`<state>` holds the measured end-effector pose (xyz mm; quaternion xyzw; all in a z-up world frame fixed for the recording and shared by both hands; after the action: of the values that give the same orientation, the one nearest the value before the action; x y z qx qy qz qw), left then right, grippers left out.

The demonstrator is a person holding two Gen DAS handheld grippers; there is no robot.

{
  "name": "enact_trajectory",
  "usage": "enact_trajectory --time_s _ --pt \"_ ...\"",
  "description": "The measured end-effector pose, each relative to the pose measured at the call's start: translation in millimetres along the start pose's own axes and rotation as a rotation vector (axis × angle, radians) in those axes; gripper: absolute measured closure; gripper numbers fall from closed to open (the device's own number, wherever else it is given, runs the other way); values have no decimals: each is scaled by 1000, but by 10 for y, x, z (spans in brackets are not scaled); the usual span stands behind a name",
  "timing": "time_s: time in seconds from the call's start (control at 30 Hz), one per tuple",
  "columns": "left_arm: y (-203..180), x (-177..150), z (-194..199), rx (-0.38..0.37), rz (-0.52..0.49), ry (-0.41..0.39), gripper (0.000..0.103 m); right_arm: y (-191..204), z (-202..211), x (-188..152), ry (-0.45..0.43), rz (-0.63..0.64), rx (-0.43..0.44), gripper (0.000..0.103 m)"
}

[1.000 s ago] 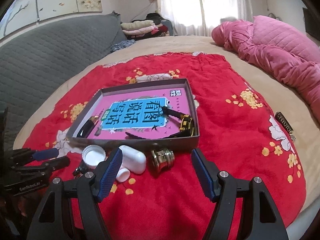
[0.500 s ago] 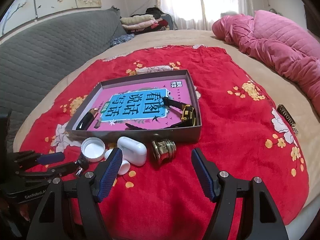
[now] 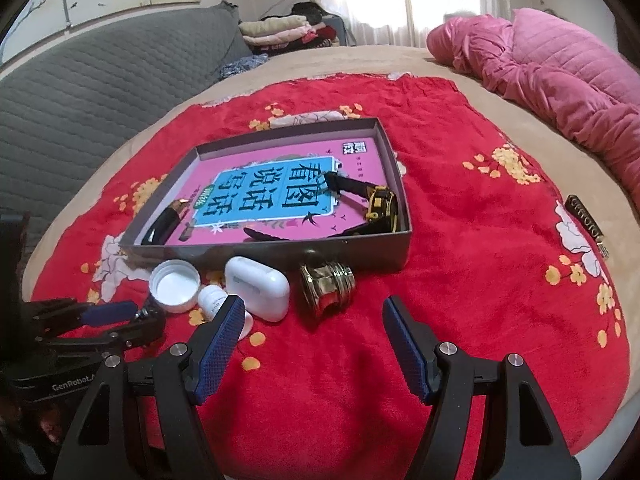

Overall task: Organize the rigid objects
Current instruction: 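Grasp the black keychain charm with the left tool while the right tool grasps the gold metal fitting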

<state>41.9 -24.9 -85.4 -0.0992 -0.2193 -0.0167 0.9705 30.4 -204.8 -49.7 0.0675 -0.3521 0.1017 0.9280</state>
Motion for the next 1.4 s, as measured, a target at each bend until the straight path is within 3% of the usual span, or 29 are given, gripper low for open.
enact_trajectory --time_s 0.23,0.57,0.93,1.03,1.23,1.4 --pt "5 24 -60 6 1 -1 60 -3 -106 -5 10 6 -7 30" --pt "79 62 -107 -3 29 0 76 -144 -311 -21 36 -17 -34 30" --pt "122 81 -100 -41 61 3 77 -253 -493 -25 43 9 -57 30" --pt "136 80 -83 -53 73 3 79 -246 -526 -21 39 20 -52 39" --pt "156 90 -76 -71 92 6 79 -158 -560 1 30 83 -20 71" --pt "168 79 -64 -72 96 6 79 -157 -516 17 7 80 -6 80"
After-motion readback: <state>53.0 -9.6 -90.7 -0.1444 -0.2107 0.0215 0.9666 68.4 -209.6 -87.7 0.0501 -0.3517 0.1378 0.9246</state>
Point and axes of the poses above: each gripper's, at about its wrist camera, not at the fingertips, and z roughly against the way its jaws point, y to its left, x to its top, the point moved 6 cm from there along -z, roughly the way its jaws point, and after that the axes turned 9 degrees about z, right-handed, at the moved point
